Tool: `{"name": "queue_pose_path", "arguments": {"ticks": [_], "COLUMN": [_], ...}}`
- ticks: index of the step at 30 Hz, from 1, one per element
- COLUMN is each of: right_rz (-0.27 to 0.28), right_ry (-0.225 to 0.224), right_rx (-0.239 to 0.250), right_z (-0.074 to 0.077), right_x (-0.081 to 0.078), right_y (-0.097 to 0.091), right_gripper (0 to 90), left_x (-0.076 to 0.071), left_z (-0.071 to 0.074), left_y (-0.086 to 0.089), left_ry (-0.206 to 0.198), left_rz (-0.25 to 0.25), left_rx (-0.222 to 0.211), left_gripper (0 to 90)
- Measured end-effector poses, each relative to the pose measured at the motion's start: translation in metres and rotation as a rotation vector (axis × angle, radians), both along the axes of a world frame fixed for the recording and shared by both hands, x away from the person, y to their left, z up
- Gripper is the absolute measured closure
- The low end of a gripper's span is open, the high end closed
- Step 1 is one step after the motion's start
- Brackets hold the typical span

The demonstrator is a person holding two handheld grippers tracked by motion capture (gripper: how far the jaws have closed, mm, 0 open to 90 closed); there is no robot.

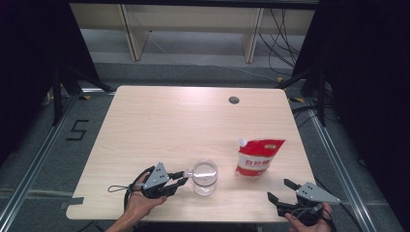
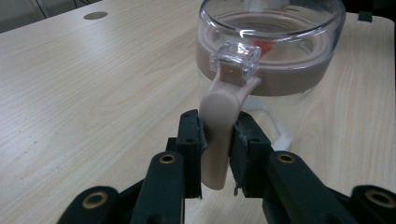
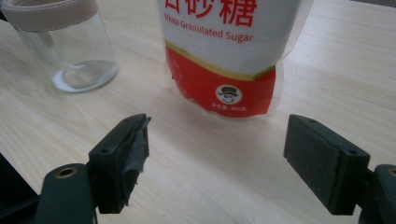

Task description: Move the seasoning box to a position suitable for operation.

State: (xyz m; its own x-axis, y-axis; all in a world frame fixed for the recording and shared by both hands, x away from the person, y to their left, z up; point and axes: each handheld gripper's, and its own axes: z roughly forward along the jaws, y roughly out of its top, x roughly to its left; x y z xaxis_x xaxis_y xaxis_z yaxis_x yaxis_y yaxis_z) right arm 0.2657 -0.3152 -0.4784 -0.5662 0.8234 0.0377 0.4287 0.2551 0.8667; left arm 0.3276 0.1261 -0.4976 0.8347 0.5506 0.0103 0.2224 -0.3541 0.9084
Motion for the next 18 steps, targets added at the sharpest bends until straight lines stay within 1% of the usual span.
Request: {"name": "queue_pose_path", "arguments": {"ticks": [2,3,4,5,6,7,8,9,10,11,12,13,14,15,16,17,18], "right_rz": [-0.01,-0.018,-0.017,-0.019,-0.015,-0.015,-0.013,-0.014,0.004,0.004,-0.006,0.008,0.01,0.015,0.015,0.009,0.018], "right_ry": [0.006,0.02,0.013,0.025,0.023,0.023,0.024,0.023,-0.004,-0.004,0.024,0.005,0.006,0.013,0.011,0.014,-0.005], "right_rx": [0.004,0.016,0.01,0.019,0.01,0.01,0.007,0.007,-0.011,-0.011,0.01,0.003,0.007,-0.002,-0.006,-0.005,-0.017], "right_z": [0.0,0.0,0.0,0.0,-0.001,-0.001,-0.002,-0.002,-0.002,-0.002,-0.002,-0.003,-0.003,-0.002,-0.002,-0.002,-0.002], "right_x": [-0.001,-0.002,-0.001,-0.002,-0.001,-0.001,-0.001,0.0,0.002,0.002,0.0,0.002,0.002,0.002,0.002,0.001,0.002], "right_y": [0.0,0.001,0.0,0.001,0.0,0.0,0.0,-0.001,-0.002,-0.002,-0.001,-0.002,-0.001,-0.001,-0.001,0.0,-0.001], "right_gripper": [23.1,23.1,23.1,23.1,23.1,23.1,23.1,23.1,23.1,23.1,23.1,23.1,23.1,23.1,23.1,23.1,23.1], "left_x": [0.001,0.0,0.001,0.002,0.002,0.002,0.001,0.0,-0.001,-0.001,-0.004,-0.004,-0.007,-0.009,-0.009,-0.009,-0.012], "left_z": [0.0,-0.001,0.0,0.0,-0.002,-0.002,-0.002,-0.001,0.0,0.0,0.003,0.003,0.005,0.006,0.008,0.008,0.011], "left_y": [0.0,0.001,0.001,0.002,0.003,0.003,0.004,0.004,0.006,0.006,0.006,0.006,0.006,0.007,0.008,0.008,0.009], "left_ry": [0.002,0.013,0.03,0.048,0.098,0.098,0.1,0.093,0.079,0.079,0.074,0.074,0.076,0.072,0.055,0.055,0.056], "left_rz": [-0.007,0.0,-0.012,-0.014,-0.004,-0.004,0.001,0.006,0.015,0.015,0.025,0.025,0.027,0.031,0.023,0.023,0.033], "left_rx": [-0.003,-0.005,-0.019,-0.022,-0.068,-0.068,-0.061,-0.045,-0.028,-0.028,-0.038,-0.038,-0.041,-0.041,-0.028,-0.028,-0.046], "left_gripper": [74.3,74.2,73.9,73.0,69.2,66.3,66.3,60.5,51.8,50.5,48.4,46.8,44.9,43.7,42.8,42.2,42.1]}}
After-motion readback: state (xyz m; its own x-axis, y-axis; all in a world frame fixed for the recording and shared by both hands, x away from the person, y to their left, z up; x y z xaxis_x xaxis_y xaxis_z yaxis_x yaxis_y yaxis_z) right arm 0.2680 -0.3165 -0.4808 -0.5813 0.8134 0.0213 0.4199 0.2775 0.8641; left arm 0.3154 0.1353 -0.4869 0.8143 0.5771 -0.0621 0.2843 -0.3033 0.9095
